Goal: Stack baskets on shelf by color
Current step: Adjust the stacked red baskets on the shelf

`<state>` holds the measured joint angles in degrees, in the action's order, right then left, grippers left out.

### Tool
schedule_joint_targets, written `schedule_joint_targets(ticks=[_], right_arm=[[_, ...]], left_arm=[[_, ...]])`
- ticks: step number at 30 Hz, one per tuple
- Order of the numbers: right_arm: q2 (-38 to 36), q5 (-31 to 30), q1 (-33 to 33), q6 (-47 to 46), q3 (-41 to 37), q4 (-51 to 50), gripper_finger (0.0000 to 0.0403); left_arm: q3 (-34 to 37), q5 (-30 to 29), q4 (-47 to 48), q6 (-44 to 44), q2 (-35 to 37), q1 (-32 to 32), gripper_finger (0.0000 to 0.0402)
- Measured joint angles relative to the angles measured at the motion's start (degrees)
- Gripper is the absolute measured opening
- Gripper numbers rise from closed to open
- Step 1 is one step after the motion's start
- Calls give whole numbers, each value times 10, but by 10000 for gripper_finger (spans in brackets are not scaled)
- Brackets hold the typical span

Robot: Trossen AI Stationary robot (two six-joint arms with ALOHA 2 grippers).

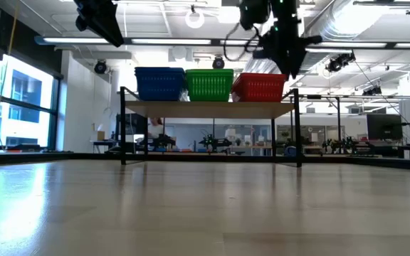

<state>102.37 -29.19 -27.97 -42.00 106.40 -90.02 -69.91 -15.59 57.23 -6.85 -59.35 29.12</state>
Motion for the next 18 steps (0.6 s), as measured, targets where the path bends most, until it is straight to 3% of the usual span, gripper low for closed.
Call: schedule_joint_targets(ticks=[8, 18], right_arm=[[0, 21, -6, 9, -73, 7, 84], [0, 32, 5, 5, -57, 12, 84]], left_arm=[[0, 0, 0, 5, 0, 0, 113], [0, 0, 0, 5, 0, 0, 113]])
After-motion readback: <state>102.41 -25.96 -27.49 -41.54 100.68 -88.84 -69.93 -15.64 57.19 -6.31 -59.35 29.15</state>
